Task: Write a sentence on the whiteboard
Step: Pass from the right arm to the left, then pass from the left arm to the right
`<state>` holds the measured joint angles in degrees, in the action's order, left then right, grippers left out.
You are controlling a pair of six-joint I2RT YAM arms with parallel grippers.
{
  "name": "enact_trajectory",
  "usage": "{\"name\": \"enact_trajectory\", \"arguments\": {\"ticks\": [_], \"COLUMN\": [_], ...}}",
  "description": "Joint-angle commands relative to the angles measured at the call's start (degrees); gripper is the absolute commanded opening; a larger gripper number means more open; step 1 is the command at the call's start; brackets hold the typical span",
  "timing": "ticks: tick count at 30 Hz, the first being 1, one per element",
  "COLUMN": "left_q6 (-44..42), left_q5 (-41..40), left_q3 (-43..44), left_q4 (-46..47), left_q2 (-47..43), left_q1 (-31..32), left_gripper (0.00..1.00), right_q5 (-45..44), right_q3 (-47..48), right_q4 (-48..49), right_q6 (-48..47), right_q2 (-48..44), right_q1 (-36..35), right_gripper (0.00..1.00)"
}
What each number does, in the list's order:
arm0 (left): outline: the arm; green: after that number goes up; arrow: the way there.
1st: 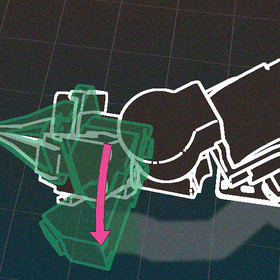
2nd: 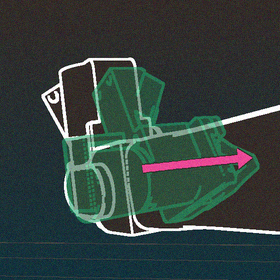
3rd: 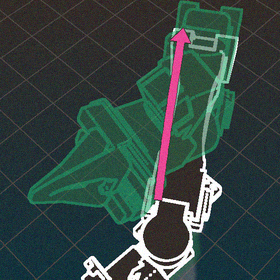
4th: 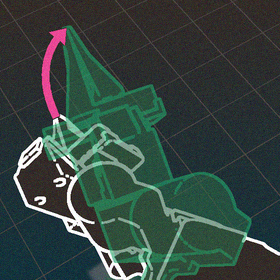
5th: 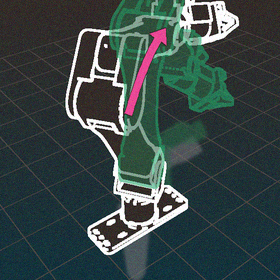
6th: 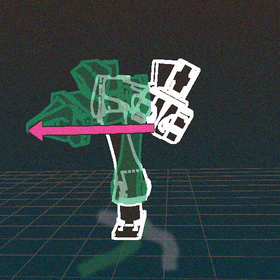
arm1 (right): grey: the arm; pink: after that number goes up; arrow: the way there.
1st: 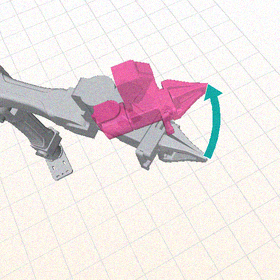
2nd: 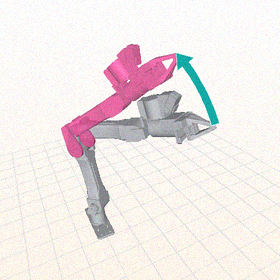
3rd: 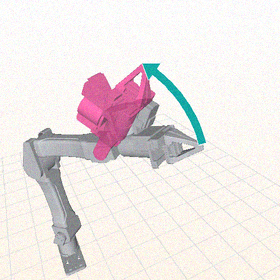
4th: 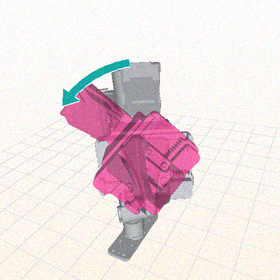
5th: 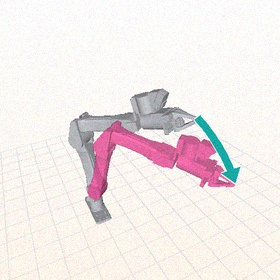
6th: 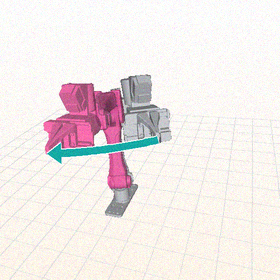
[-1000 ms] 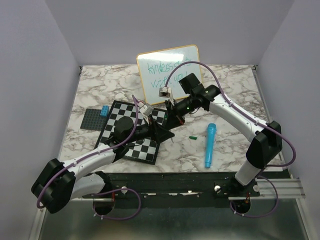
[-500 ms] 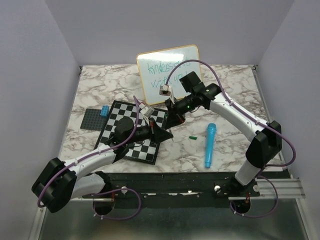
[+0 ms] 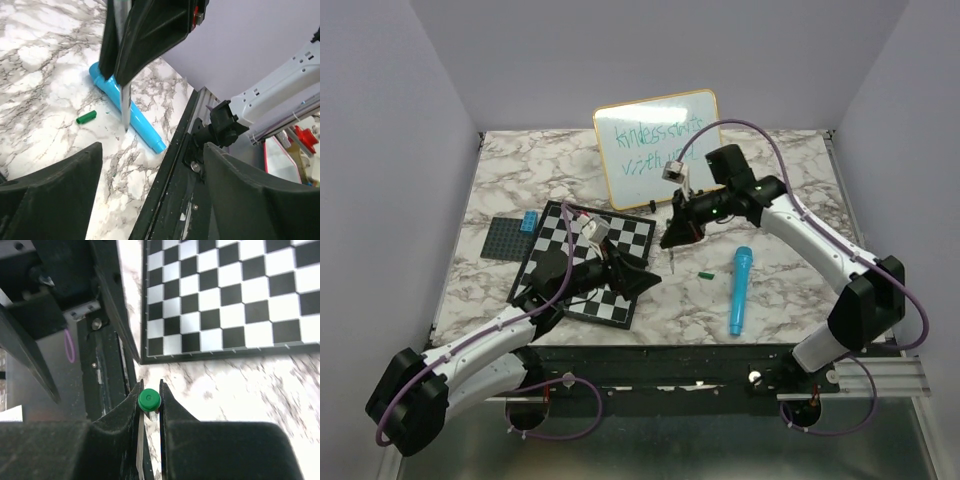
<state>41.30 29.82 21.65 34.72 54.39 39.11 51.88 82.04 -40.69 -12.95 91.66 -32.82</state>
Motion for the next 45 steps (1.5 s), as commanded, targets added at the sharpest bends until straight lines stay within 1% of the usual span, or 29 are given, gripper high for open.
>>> {"name": "enact_trajectory", "arguments": {"ticks": [1, 2, 3, 4, 5, 6, 7, 8, 10, 11, 13, 15, 16, 21, 22, 24, 25, 27, 28, 31, 32, 34, 35, 37, 40, 42, 43, 44, 45], "left_q6": [-2.28, -2.62, -3.15, -4.02, -5.77, -6.92, -7.98, -10.69, -13.16, -14.22, -15.37, -16.59, -17.04, -18.45, -18.53, -19.06, -19.24, -19.85, -19.94, -20.55, -21.17, -23.27, -24.15, -26.26, -28.11, -28.64, -28.73, -28.9, -28.91], "left_q5": [-7.4, -7.93, -8.03, -8.03, -7.59, -6.98, -6.45, -6.53, -7.49, -7.15, -6.1, -6.09, -6.35, -6.8, -6.62, -6.1, -5.75, -4.96, -4.69, -5.38, -5.56, -5.92, -6.44, -6.53, -6.1, -5.48, -5.39, -5.13, -5.04], "left_q3": [-3.01, -3.02, -2.76, -1.01, 0.4, 2.06, 5.39, 7.07, 11.63, 12.97, 15.95, 17.45, 18.94, 20.36, 20.62, 21.24, 22.11, 22.91, 23.35, 24.05, 24.4, 25.89, 26.6, 28.26, 29.94, 30.47, 30.82, 31.0, 31.17], "left_q4": [-2.99, -2.9, -2.9, -4.3, -5.44, -6.5, -8.33, -9.14, -11.76, -12.56, -13.1, -14.15, -16.24, -19.51, -19.86, -20.83, -21.88, -22.59, -22.68, -23.73, -24.34, -27.84, -29.34, -32.94, -36.37, -37.18, -37.7, -37.88, -37.97], "left_q2": [-5.16, -5.35, -5.17, -3.78, -2.55, -0.97, 2.27, 3.95, 8.6, 10.11, 13.7, 15.74, 17.14, 19.0, 19.26, 19.87, 20.49, 21.19, 21.63, 21.55, 21.46, 21.28, 21.2, 21.28, 21.63, 21.81, 22.07, 22.33, 22.34], "left_q1": [-0.44, -0.35, -0.35, -0.35, -0.18, -0.09, 0.35, 0.87, 2.8, 3.16, 4.04, 4.92, 5.44, 6.06, 5.98, 6.06, 5.98, 6.06, 6.06, 5.89, 5.97, 5.89, 5.97, 5.89, 5.89, 5.62, 5.62, 5.62, 5.62], "left_gripper": [0.99, 0.99, 0.99, 0.98, 0.97, 0.96, 0.92, 0.91, 0.89, 0.88, 0.84, 0.82, 0.79, 0.72, 0.65, 0.55, 0.4, 0.27, 0.13, 0.0, 0.0, 0.0, 0.0, 0.0, 0.0, 0.0, 0.0, 0.0, 0.0], "right_q5": [1.56, 2.69, 3.31, 3.67, 3.93, 3.41, 2.71, 3.22, 3.14, 1.75, 0.25, 0.24, 0.15, 0.16, 0.15, 0.59, 0.85, 1.12, 1.29, 2.52, 3.31, 6.21, 7.18, 9.2, 10.09, 10.26, 10.17, 10.0, 10.0], "right_q3": [-8.45, -11.09, -15.72, -18.47, -20.76, -22.87, -27.33, -28.76, -30.18, -30.1, -30.18, -30.62, -30.8, -31.24, -31.33, -31.5, -31.5, -31.68, -31.94, -32.38, -32.29, -31.86, -31.16, -30.36, -29.4, -28.87, -28.78, -28.69, -28.69], "right_q4": [12.54, 15.26, 20.77, 23.69, 26.59, 32.02, 35.38, 38.55, 42.25, 42.62, 42.45, 42.62, 42.62, 43.41, 43.59, 44.2, 44.38, 44.64, 44.9, 45.52, 45.69, 44.91, 44.38, 42.54, 40.87, 40.86, 39.12, 39.19, 39.11], "right_q6": [7.31, 11.68, 14.76, 17.49, 22.39, 25.31, 28.82, 34.17, 36.93, 39.03, 40.1, 40.9, 40.9, 41.51, 41.69, 42.22, 42.22, 42.22, 42.04, 41.34, 40.64, 37.57, 36.6, 33.87, 31.76, 31.24, 31.06, 30.97, 30.97], "right_q2": [-7.52, -8.85, -10.0, -12.01, -12.99, -13.78, -14.74, -15.54, -15.63, -15.46, -15.46, -15.54, -15.46, -15.81, -15.72, -15.46, -15.28, -15.28, -15.37, -15.28, -15.37, -15.1, -14.76, -13.97, -13.0, -12.38, -12.21, -12.12, -12.2], "right_q1": [6.35, 7.23, 8.63, 9.17, 9.44, 9.53, 9.53, 9.53, 9.53, 9.53, 9.62, 9.7, 9.79, 10.4, 10.41, 10.49, 10.41, 10.41, 10.41, 10.41, 10.49, 10.41, 10.41, 10.49, 10.41, 10.41, 10.49, 10.49, 10.49], "right_gripper": [0.01, 0.0, 0.01, 0.0, 0.0, 0.0, 0.0, 0.0, 0.0, 0.0, 0.0, 0.01, 0.0, 0.0, 0.01, 0.01, 0.01, 0.0, 0.0, 0.01, 0.05, 0.2, 0.29, 0.33, 0.33, 0.29, 0.26, 0.17, 0.11]}}
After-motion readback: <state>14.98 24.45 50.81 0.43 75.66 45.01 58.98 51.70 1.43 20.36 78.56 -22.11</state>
